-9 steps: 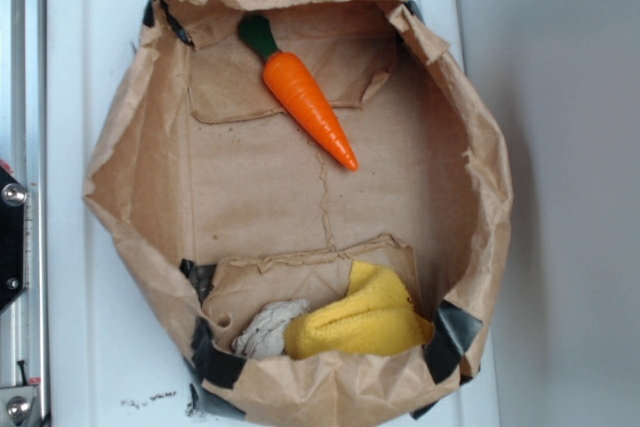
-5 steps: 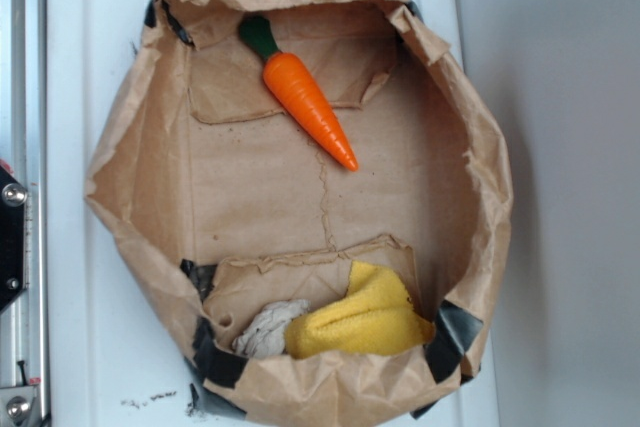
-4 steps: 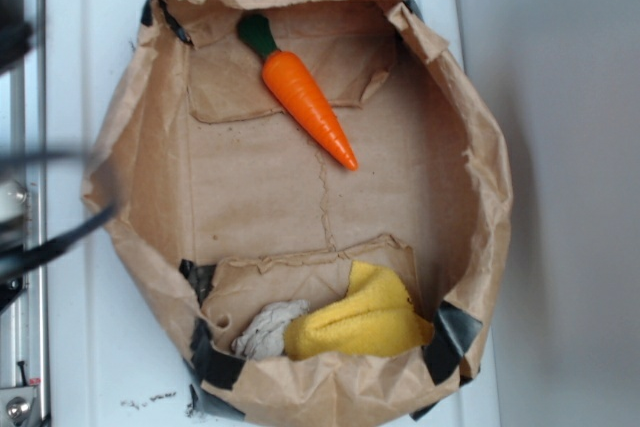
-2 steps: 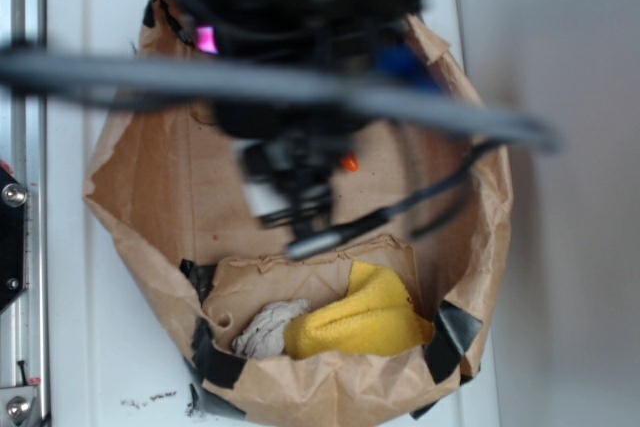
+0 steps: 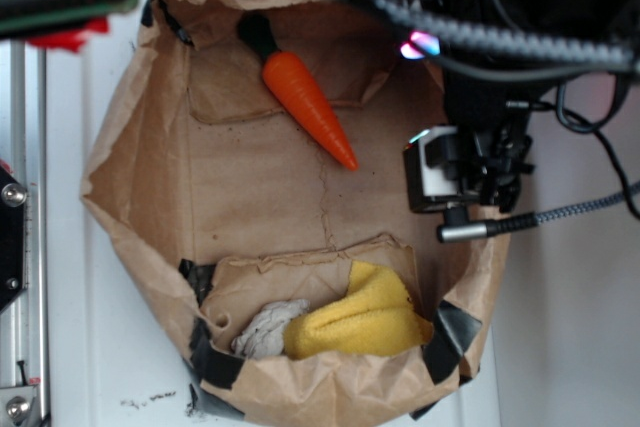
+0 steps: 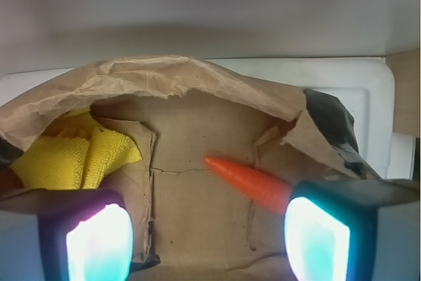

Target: Grab the carrot.

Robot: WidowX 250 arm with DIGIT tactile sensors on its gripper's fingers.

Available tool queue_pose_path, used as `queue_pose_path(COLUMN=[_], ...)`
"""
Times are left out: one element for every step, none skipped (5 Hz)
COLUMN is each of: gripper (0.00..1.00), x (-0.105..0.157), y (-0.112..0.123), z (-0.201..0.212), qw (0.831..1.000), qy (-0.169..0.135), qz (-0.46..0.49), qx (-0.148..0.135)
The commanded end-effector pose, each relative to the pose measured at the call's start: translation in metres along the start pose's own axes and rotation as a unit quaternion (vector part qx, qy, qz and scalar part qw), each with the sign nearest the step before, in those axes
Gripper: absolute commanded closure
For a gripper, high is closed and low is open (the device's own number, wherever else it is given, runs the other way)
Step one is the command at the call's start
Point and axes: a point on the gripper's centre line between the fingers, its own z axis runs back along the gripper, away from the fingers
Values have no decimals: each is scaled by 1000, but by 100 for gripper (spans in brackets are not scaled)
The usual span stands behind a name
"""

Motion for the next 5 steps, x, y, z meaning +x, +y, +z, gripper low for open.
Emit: queue_pose_path(gripper=[0, 0, 0, 0, 0], x=[5, 5, -13, -40, -57], y=[-11, -3, 15, 25, 33], z=[30, 21, 8, 11, 21], qw=[999, 994, 981, 973, 954], qy=[-47, -19, -7, 0, -30], qz=[-17, -111, -192, -233, -297], qx=[4, 4, 11, 10, 3])
